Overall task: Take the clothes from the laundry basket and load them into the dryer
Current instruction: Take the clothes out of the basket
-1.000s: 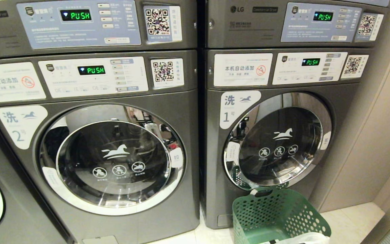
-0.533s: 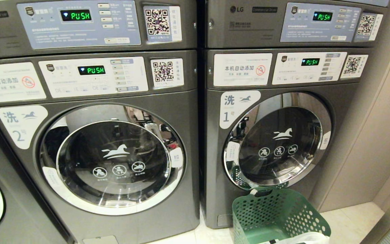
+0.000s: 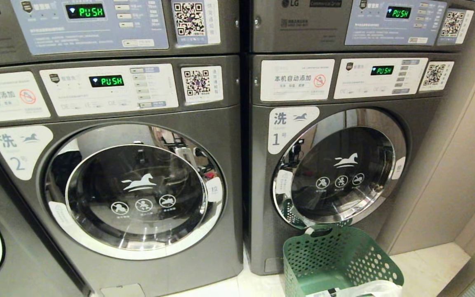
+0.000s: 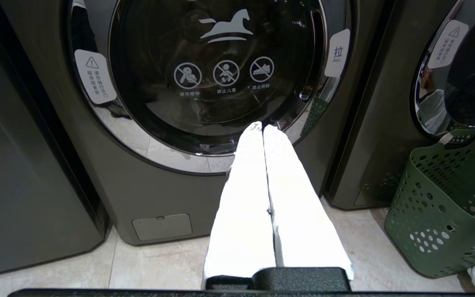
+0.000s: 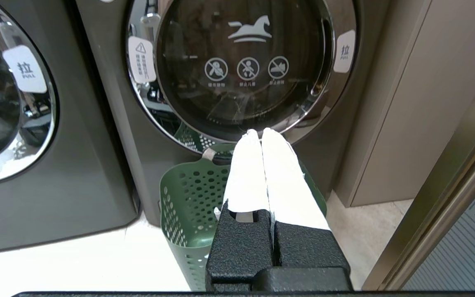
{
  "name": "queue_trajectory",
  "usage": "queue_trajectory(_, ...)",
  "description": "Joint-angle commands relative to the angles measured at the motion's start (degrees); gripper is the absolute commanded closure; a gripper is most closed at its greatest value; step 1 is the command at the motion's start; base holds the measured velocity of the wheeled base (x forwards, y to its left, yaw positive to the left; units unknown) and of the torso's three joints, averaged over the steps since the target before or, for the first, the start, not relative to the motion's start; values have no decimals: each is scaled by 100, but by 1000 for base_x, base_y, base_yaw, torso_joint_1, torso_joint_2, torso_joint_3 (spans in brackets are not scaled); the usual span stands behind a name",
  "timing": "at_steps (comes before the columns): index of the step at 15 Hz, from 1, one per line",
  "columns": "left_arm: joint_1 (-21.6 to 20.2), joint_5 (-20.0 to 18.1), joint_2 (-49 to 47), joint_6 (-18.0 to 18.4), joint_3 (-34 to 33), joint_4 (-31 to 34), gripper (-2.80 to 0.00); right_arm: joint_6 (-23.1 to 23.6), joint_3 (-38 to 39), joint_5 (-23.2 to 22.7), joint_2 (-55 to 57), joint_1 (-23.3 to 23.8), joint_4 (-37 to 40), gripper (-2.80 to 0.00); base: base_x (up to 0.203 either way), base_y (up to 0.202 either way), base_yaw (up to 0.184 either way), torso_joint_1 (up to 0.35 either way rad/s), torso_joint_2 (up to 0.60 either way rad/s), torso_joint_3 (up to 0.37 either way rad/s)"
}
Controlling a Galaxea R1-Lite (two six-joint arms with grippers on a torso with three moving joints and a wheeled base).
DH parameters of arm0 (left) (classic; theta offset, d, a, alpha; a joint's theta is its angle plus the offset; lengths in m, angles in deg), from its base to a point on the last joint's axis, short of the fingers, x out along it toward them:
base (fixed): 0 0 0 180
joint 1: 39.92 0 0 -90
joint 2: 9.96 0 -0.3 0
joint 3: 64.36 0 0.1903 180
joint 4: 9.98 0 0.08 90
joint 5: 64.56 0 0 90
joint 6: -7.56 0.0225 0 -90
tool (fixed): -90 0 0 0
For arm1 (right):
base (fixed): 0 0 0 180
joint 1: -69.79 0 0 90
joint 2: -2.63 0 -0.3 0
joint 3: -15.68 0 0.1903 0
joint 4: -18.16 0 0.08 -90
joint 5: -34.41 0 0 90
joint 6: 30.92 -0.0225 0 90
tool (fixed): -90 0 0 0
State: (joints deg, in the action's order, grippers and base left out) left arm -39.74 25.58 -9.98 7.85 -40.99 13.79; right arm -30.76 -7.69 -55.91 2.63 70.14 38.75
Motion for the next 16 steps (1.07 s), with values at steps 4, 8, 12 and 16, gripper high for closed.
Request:
queue_trajectory(4,-1,-5,11,6,-9,-5,0,2,105,-3,0,0,-3,0,0,0,0,3,3,-187)
queue_trajectory(8,-1,4,11,32,-9,-5,0,72,105,-12,0,0,-3,0,0,0,0,4,3,-201)
queue_trajectory(12,-1,-1,11,32,-9,-5,0,72,105,-12,0,0,-3,0,0,0,0,4,3,-197)
queue_trajectory(16,-1,-5,11,32,-9,-5,0,72,105,-12,0,0,-3,0,0,0,0,4,5,-193)
